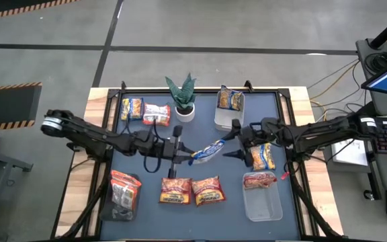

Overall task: Sort Maruchan noodles
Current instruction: Put the bottom left blue instant noodle pack into the gray bin

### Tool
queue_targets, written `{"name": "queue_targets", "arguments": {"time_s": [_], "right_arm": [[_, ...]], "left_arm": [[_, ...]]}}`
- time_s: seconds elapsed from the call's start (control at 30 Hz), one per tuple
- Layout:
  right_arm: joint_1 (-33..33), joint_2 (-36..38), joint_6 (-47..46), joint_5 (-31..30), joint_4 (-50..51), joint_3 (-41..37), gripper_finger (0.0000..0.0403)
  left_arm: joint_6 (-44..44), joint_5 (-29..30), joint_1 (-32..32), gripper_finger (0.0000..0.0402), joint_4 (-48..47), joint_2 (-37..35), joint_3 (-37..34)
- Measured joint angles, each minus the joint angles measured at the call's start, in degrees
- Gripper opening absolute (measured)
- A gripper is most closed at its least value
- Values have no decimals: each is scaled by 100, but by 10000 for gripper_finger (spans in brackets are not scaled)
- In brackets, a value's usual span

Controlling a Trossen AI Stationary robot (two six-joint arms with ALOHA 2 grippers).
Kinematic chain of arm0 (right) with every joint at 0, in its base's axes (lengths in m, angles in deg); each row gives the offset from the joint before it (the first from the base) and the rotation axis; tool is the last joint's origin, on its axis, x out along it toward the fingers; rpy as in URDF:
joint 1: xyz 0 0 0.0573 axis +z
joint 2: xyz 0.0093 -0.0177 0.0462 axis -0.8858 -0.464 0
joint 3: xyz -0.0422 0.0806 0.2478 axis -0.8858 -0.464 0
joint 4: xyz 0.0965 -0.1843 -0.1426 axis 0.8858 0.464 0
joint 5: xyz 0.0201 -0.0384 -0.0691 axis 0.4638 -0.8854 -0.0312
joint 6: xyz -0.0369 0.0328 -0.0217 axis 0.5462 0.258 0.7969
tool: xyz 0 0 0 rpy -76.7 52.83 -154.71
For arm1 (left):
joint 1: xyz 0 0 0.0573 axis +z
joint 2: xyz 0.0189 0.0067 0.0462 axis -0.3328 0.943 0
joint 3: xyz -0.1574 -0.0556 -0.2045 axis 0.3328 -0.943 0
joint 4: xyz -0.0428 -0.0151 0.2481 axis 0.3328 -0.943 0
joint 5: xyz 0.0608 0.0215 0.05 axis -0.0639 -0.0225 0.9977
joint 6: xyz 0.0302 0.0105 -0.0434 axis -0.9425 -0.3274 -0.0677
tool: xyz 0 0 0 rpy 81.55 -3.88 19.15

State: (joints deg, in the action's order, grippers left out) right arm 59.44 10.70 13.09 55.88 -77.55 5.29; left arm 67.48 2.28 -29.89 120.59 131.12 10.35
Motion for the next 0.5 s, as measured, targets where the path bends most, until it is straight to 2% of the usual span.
{"name": "queue_targets", "arguments": {"time_s": [0.23, 0.37, 0.5], "right_arm": [[15, -332, 80, 282, -973, 0, 281], [30, -463, 72, 587, -1405, 0, 268], [28, -475, 76, 608, -1467, 0, 242]], "left_arm": [[62, -33, -10, 5, 465, 314, -14], [63, -69, -12, 5, 783, 514, -14], [104, -82, -12, 5, 980, 622, -14]]}}
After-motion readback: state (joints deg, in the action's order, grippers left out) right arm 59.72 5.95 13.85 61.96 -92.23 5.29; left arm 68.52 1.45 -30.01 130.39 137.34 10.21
